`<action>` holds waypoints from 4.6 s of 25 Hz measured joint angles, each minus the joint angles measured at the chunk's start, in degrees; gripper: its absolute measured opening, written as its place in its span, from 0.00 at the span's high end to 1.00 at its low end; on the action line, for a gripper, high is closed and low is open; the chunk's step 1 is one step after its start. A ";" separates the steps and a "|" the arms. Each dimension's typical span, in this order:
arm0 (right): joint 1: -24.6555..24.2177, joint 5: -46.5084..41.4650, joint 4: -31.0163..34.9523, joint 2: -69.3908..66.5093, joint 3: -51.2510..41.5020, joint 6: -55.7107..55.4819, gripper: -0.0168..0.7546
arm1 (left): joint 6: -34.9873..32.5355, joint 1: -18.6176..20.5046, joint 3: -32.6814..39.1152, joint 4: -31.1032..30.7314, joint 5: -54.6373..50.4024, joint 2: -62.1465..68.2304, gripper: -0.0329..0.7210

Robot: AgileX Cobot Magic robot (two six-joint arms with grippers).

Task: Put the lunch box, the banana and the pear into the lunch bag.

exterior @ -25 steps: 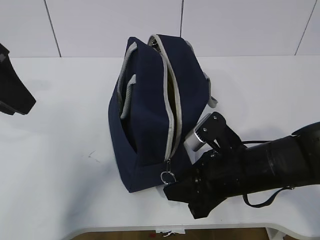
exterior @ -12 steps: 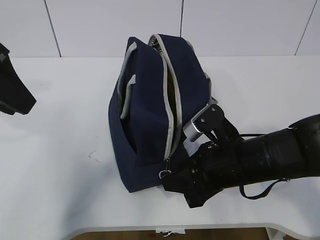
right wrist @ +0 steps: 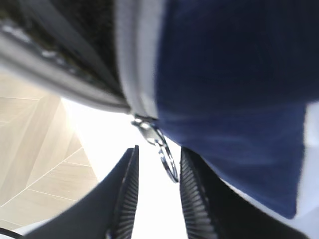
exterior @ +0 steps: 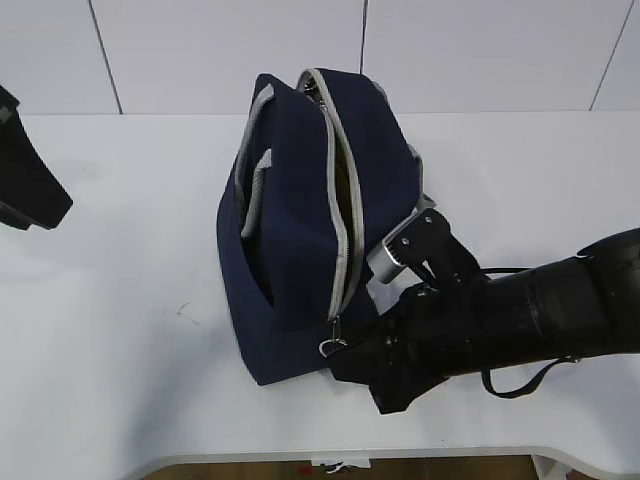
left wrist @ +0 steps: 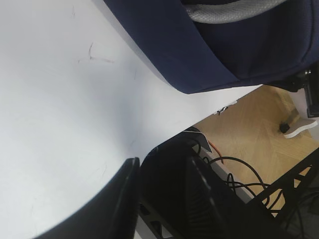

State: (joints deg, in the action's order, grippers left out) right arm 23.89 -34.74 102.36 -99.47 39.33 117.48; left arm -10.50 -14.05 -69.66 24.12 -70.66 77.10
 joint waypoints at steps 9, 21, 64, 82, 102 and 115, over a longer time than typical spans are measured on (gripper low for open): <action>0.00 0.49 0.00 0.00 0.00 -0.37 0.85 | 0.00 0.00 0.00 0.10 0.00 0.00 0.63; 0.00 0.16 0.00 0.00 0.00 -4.55 0.99 | 0.00 0.00 0.00 0.10 0.00 0.00 0.63; 0.00 0.67 -23.18 21.33 12.13 -35.48 0.99 | -0.27 0.00 0.00 2.14 0.00 -0.14 0.63; 0.00 -1.39 -14.07 9.96 26.86 -40.27 0.99 | -5.84 -2.42 0.00 -0.84 3.90 -0.13 0.53; 0.00 -1.68 -10.76 8.32 29.81 -42.71 0.99 | -11.96 -9.63 0.00 8.45 21.85 10.95 0.51; 0.00 -1.78 -10.31 8.12 29.81 -42.71 0.99 | -17.98 -9.63 0.00 6.40 22.26 11.34 0.96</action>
State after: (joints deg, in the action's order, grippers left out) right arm 23.89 -36.52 92.05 -91.35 69.14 74.77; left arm -28.49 -23.68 -69.66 30.51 -48.40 88.45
